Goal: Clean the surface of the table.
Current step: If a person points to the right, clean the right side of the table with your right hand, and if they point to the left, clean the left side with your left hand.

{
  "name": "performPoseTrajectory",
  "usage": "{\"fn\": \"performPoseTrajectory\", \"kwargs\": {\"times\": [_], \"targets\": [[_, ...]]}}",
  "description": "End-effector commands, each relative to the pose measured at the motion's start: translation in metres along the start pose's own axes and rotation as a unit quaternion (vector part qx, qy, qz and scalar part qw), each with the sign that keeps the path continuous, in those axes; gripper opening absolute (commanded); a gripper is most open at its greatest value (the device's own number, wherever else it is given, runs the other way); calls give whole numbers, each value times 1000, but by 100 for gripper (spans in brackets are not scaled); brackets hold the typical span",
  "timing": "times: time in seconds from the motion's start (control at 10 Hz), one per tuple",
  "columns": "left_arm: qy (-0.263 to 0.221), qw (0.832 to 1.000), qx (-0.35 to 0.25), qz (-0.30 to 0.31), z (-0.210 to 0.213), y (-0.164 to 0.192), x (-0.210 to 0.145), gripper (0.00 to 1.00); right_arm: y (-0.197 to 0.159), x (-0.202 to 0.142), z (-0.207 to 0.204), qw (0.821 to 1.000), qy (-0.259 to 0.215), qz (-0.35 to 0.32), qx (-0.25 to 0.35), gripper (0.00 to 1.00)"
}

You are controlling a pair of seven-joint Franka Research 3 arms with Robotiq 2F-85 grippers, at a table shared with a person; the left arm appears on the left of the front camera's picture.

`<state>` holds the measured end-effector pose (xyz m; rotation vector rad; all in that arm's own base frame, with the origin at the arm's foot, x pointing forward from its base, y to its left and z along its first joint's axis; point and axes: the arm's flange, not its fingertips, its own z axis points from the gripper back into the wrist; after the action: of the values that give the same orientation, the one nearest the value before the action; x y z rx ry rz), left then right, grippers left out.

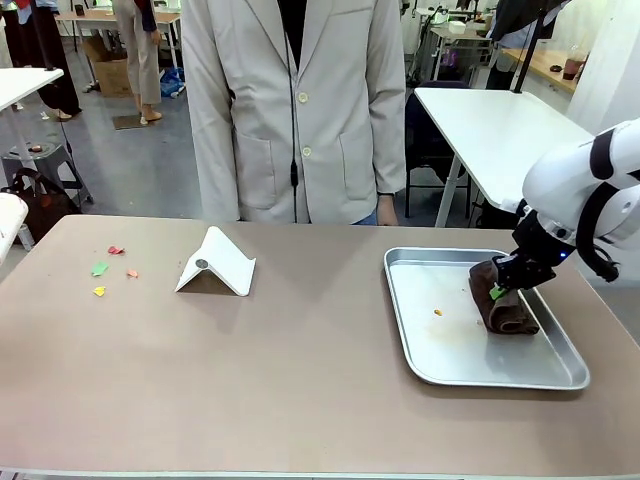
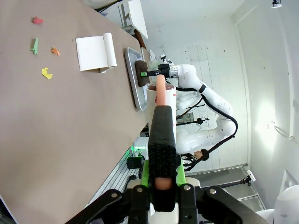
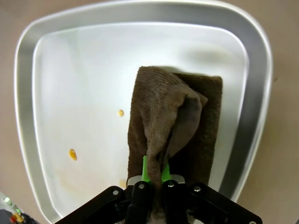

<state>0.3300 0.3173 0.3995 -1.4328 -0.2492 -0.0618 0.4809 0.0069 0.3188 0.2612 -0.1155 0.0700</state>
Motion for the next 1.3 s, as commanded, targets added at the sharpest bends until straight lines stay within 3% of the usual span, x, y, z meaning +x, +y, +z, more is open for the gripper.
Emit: {"fn": "performPoseTrajectory", "kwargs": {"times": [0.0, 0.5, 0.8, 1.2], "targets": [[1, 1000, -2, -2, 0, -5, -2, 0, -12, 0, -6, 1000, 4, 1, 9, 7], [1, 1000, -2, -2, 0, -5, -2, 0, -13, 10, -40, 999, 36, 3, 31, 7], [1, 1000, -2, -2, 0, -5, -2, 0, 7, 14, -53, 994, 61, 36, 86, 7], [1, 1000, -2, -2, 0, -5, -2, 0, 45, 16, -65, 990, 64, 61, 114, 7]]}}
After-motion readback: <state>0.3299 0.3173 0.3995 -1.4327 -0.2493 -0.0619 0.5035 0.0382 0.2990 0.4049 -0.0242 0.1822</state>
